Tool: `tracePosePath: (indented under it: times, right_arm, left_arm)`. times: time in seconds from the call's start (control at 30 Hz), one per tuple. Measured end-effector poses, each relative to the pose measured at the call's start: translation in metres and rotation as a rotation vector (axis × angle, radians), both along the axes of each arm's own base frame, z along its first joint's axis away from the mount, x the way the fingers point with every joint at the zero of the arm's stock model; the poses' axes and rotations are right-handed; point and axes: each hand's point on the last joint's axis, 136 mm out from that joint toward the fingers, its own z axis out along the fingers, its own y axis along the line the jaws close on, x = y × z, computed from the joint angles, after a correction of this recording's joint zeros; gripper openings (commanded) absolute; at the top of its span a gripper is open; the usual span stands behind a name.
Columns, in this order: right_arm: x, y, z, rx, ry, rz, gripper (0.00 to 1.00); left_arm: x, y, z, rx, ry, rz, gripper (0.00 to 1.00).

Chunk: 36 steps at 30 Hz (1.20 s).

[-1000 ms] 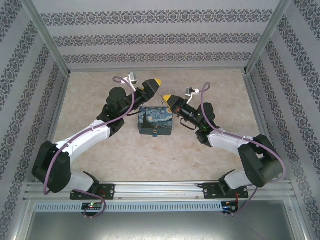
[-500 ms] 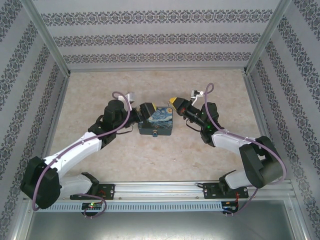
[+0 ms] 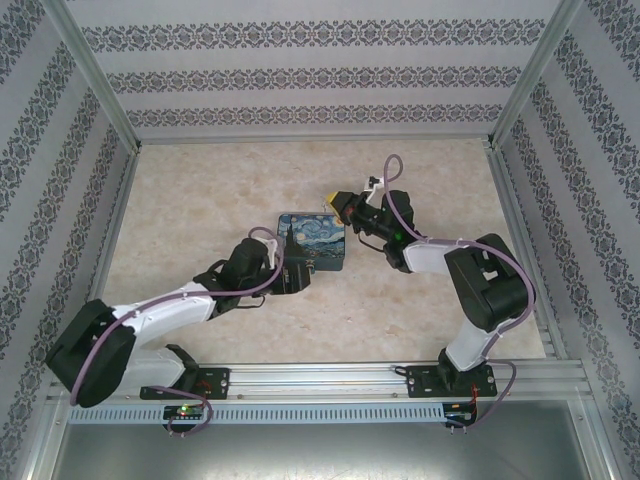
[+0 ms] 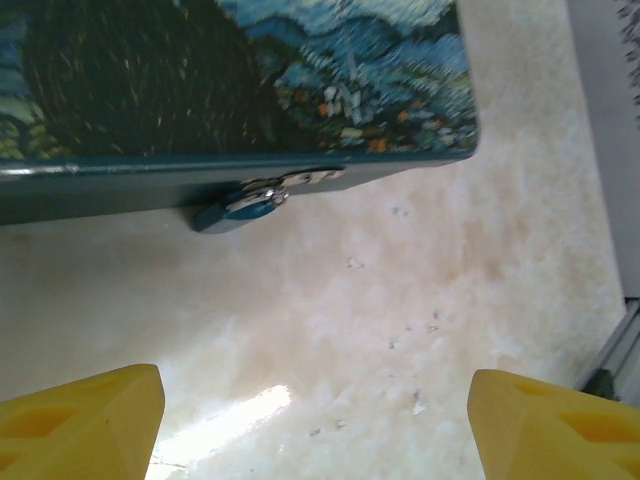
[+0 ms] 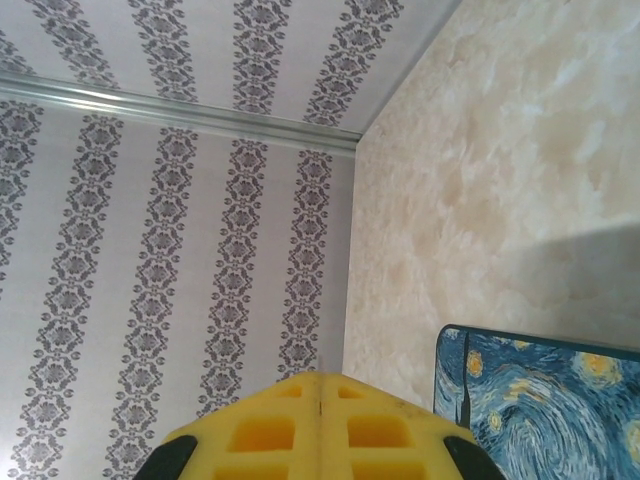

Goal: Unlock the padlock with the key

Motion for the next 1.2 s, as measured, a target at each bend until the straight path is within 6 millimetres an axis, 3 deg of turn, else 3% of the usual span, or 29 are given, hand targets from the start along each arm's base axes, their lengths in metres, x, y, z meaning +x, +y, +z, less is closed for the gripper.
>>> tracePosePath:
  times: [0.17,0.33,0.77,1.2]
  right_arm:
    - [-0.002,0.007,-0.008,-0.006,0.018,0.008,0.00]
    - [-0.003,0.011,-0.011,-0.011,0.022,0.001,0.00]
    - [0.007,0.016,-0.043,-0.036,0.081,-0.012,0.00]
    - [0.013,0.019,-0.042,-0.010,0.074,-0.014,0.00]
  left_arm:
    - [0.003,-0.003,-0.031,0.069,0.021,-0.026,0.79]
    - [0.014,-0.008,-0.047,0.103,-0.003,-0.043,0.79]
    - [0.048,-0.029,-0.048,0.122,-0.159,-0.080,0.74]
    - [0.054,-0.028,-0.057,0.274,-0.299,-0.092,0.72]
